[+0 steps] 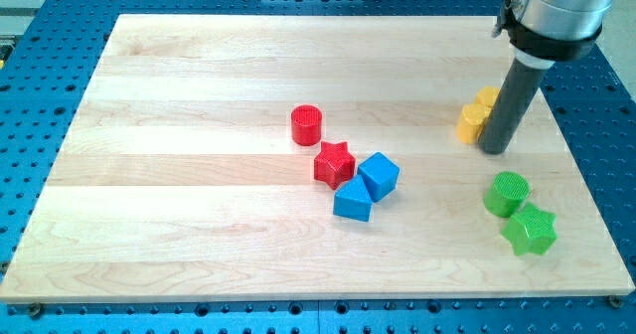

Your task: Move the yellow blocks to the right center

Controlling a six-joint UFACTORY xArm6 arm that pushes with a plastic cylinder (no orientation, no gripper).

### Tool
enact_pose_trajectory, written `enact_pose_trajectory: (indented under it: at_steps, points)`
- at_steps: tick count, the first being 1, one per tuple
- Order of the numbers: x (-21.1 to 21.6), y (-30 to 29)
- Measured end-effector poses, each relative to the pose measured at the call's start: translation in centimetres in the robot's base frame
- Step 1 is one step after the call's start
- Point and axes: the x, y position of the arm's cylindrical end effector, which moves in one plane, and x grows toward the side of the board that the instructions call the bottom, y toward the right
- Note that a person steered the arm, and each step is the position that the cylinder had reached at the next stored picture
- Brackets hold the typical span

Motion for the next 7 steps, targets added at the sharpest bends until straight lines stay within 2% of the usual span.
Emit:
enact_pose_trajectory:
  at_steps: [1, 2, 3, 4, 6, 7]
  points:
    - [0.7, -2.4]
    - [-3.2, -1.2]
    - [-2.9, -1.9]
    - [-1.3, -6.1]
    - [-1.3, -6.3]
    - [-1.4, -9.1]
